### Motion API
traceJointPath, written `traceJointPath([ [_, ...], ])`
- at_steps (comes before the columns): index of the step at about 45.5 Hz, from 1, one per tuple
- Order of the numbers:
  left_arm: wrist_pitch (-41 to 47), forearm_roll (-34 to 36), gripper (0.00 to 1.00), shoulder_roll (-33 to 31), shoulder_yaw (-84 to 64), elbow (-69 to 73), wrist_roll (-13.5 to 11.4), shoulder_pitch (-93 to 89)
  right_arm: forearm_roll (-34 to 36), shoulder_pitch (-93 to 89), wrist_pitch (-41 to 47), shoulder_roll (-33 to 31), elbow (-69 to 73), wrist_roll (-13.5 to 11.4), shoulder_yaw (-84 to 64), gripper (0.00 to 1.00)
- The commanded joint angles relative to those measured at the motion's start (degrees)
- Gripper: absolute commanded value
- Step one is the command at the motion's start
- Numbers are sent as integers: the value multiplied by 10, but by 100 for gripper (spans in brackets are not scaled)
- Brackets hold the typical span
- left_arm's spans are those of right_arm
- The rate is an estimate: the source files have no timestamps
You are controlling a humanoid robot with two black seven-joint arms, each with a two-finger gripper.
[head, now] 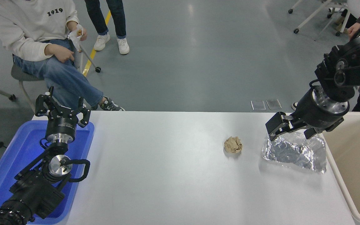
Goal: Pick up foil plate and place in dustbin
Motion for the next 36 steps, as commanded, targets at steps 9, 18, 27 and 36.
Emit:
traceJointPath([
  [9,0,1,99,0,0,0,0,0,-198,-347,-42,-137,-281,0,174,100],
  [18,0,1,99,0,0,0,1,-1,-203,-449,-103,-125,-344,-4,223,100],
  [27,0,0,99,0,0,0,1,-1,-193,-523,-150,-86,-404,-9,248,100],
  [36,0,0,99,0,0,0,1,-1,-191,-592,-159,-60,-467,-11,380,100],
])
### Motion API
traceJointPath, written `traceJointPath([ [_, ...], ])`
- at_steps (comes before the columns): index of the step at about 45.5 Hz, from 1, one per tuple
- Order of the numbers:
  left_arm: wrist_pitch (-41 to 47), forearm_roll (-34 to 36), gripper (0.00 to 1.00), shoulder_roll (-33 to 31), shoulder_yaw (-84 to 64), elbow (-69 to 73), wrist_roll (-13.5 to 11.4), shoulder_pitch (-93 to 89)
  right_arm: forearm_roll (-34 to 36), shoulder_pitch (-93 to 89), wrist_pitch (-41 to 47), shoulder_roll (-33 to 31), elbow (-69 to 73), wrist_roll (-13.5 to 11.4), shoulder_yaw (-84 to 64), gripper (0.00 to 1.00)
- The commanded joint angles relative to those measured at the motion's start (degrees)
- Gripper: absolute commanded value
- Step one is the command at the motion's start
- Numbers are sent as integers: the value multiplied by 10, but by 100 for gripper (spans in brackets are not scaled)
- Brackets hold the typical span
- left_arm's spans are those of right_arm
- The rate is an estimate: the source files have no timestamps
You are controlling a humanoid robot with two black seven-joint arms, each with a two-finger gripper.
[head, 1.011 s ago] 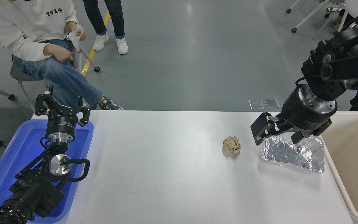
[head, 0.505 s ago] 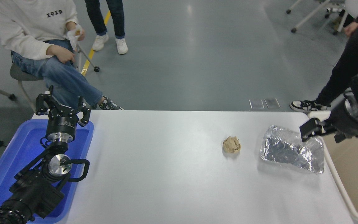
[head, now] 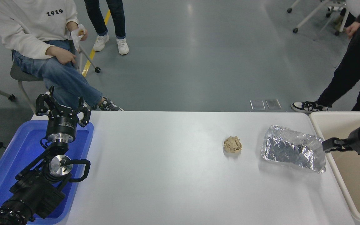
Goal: Pick up foil plate and place in dustbin
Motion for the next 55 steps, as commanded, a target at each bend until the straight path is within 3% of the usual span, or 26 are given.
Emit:
traceJointPath([
  [1,0,0,99,0,0,0,0,0,-2,-101,-26,34,-89,-3,131,100],
  [32,0,-1,99,0,0,0,0,0,-2,-208,-98,105,-221,-5,162,98],
  [38,0,-1,99,0,0,0,0,0,-3,-216,-99,107,-220,-5,185,93],
  [42,0,-1,99,0,0,0,0,0,-3,-222,-99,110,-220,-5,205,75],
  [46,0,-1,99,0,-1,0,0,0,-3,-223,-99,112,-220,-6,210,44],
  [50,0,-1,99,0,0,0,0,0,-3,-223,-99,114,-219,-5,210,4],
  [51,0,-1,99,0,0,0,0,0,-3,-223,-99,114,-219,-5,211,0],
  [55,0,-1,99,0,-1,0,-1,0,-2,-222,-99,114,-217,-1,218,0],
])
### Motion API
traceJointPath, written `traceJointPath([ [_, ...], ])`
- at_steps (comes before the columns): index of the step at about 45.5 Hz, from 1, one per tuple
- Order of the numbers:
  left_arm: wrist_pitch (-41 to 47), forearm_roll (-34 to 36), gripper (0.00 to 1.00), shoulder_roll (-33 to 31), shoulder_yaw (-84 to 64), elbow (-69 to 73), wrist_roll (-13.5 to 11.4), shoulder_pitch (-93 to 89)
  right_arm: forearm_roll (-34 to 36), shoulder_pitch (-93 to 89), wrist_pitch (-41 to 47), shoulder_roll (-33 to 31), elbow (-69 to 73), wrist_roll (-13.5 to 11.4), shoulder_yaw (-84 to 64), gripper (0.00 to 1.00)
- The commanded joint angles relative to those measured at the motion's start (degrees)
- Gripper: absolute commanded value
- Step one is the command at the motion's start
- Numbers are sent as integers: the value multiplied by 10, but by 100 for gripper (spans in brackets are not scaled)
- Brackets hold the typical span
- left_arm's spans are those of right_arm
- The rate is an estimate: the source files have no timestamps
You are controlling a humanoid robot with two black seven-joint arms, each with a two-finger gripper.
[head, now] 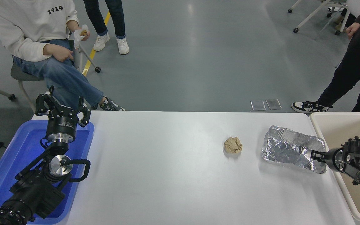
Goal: Pick up foil plate and place in dustbin
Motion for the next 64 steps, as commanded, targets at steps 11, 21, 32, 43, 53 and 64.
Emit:
traceJointPath([
  [11,0,0,99,0,0,0,0,0,0,8,-1,-5,5,6,26,0],
  [21,0,0,99,0,0,0,0,0,-3,57,4,-41,48,7,16,0],
  [32,0,1,99,0,0,0,0,0,-7,218,10,-172,255,6,-91,0],
  [43,0,1,99,0,0,0,1,0,-3,482,33,-214,444,6,-288,0],
  [53,0,1,99,0,-1,0,2,1,1,683,57,-190,558,6,-423,0],
  [64,0,2,99,0,-1,0,2,1,1,795,129,-164,573,6,-460,0],
])
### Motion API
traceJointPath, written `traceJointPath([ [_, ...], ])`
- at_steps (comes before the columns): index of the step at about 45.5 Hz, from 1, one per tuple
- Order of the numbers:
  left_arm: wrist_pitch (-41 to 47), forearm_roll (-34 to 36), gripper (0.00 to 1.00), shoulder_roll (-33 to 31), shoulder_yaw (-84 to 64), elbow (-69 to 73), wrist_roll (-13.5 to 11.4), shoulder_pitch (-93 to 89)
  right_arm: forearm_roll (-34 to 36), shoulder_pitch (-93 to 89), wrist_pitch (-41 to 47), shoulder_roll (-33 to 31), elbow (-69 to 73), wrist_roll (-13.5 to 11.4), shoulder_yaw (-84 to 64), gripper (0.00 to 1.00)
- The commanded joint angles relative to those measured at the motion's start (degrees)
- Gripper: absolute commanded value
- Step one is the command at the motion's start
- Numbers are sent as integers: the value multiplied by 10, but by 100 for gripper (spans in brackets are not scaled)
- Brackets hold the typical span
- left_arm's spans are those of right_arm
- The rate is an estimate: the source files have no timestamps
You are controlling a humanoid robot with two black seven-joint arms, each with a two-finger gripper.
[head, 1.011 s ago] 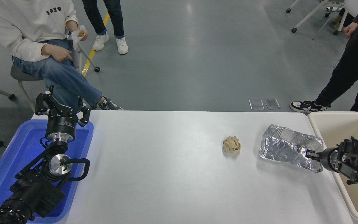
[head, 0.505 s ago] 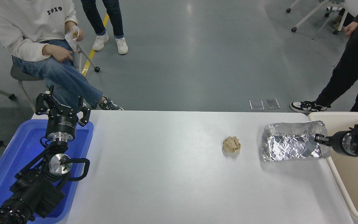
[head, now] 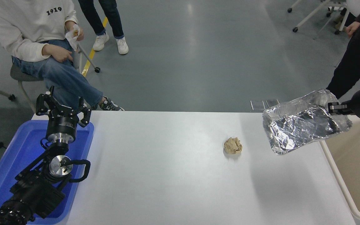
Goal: Pick up foil plate and place in dustbin
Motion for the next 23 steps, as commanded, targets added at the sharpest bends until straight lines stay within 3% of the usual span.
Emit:
traceJointPath([
  [1,0,0,99,0,0,0,0,0,1,145,62,15,50,-1,-65,0],
  [23,0,0,99,1,0,0,0,0,0,223,117,27,50,-4,-81,0],
])
